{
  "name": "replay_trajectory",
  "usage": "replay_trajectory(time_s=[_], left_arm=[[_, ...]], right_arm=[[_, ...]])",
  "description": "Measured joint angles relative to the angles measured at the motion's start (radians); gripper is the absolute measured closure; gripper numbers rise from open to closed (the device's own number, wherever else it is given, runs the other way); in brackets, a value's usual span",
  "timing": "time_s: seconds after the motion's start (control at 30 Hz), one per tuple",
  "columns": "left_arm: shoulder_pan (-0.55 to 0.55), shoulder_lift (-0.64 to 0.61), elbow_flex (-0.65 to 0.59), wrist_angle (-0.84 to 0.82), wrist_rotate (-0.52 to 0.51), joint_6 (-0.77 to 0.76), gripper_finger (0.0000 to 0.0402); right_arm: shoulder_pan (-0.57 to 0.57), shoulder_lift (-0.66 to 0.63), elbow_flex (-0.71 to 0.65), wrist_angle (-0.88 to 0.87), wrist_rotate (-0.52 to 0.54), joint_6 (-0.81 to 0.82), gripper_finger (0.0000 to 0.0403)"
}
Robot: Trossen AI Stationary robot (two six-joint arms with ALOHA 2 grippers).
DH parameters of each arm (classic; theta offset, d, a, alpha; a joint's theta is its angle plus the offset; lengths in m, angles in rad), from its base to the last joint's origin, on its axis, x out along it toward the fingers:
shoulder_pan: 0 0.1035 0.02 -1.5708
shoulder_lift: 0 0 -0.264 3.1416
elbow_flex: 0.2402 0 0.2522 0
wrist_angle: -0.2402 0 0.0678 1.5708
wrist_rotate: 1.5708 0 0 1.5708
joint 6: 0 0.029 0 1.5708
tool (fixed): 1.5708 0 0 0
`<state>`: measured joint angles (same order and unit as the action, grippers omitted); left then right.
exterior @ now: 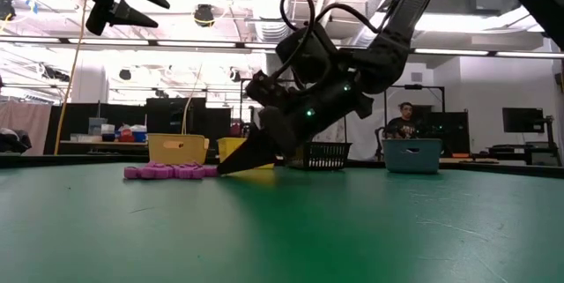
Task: Sort Halloween decoration
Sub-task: Put the pink skeleton toy into the yellow bin
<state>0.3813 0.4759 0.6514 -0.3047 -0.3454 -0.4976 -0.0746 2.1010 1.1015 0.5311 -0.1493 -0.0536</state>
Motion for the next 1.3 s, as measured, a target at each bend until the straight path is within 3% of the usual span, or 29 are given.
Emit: replay_trajectory(time_s=[1.3], left_arm=[[0.000, 0.000, 0.000, 0.003, -0.002, -0.003, 0.0170]], right_arm=[[0.022, 0.002, 0.000, 0.013, -0.004, -0.045, 0.0267]])
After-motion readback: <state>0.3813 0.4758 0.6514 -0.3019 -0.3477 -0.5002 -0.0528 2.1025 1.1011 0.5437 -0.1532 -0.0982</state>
